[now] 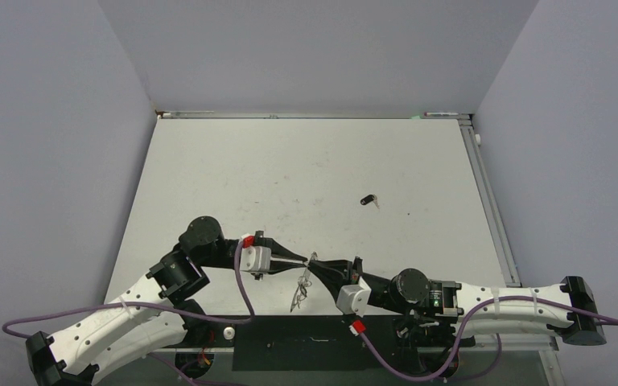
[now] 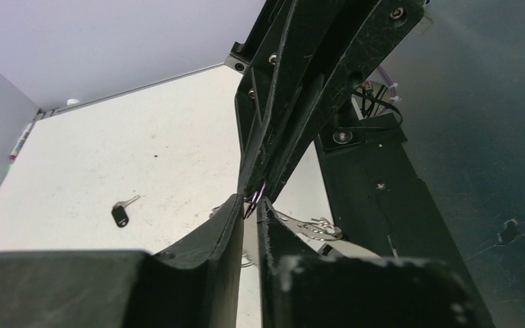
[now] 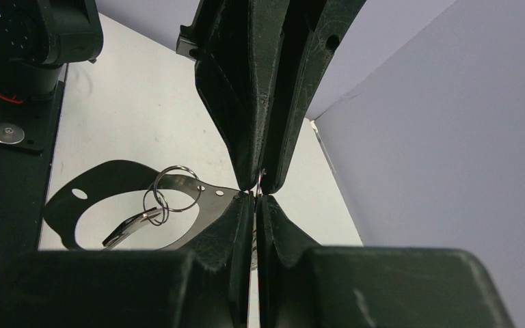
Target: Put the keys on the keyring
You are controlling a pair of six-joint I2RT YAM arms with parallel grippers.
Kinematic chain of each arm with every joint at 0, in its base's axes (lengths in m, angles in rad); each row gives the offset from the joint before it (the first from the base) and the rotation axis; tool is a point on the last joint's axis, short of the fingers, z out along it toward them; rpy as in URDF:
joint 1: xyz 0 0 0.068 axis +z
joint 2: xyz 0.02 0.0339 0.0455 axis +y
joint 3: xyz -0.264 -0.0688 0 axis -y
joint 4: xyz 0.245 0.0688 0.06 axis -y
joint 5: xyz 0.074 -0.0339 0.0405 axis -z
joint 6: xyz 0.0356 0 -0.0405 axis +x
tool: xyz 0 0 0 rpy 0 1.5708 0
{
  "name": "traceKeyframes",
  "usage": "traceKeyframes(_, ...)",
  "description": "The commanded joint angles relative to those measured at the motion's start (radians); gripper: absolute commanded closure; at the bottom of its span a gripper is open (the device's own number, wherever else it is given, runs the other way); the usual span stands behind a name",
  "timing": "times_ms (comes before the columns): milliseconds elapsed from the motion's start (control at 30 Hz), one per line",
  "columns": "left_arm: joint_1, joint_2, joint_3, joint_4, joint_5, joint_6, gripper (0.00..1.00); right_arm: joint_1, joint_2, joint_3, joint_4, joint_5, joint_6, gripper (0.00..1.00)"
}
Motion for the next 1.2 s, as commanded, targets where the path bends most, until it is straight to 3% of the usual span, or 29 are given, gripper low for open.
traceKeyframes(0,-0.006,0.001,0.004,0.002,-0.016,0.015,1.00,0.008,-0.007,0.049,0.102,-0.029,0.019,0.95)
traceKeyframes(200,-0.011,-0.026,-0.003,0.004,-0.056,0.039,1.00,0.008,-0.001,0.060,0.084,-0.019,0.047,0.94)
traceKeyframes(367,-0.014,-0.043,-0.007,0.006,-0.099,0.056,1.00,0.009,0.016,0.104,-0.015,0.028,0.091,0.81)
traceKeyframes(667,-0.013,-0.051,-0.009,0.010,-0.107,0.060,1.00,0.009,0.024,0.112,-0.039,0.044,0.099,0.82)
traceKeyframes(900,-0.015,-0.058,-0.012,0.013,-0.108,0.061,1.00,0.005,0.038,0.127,-0.098,0.097,0.132,0.73)
traceKeyframes(1167,-0.014,-0.055,-0.012,0.011,-0.103,0.060,1.00,-0.032,0.058,0.140,-0.096,0.067,0.168,0.74)
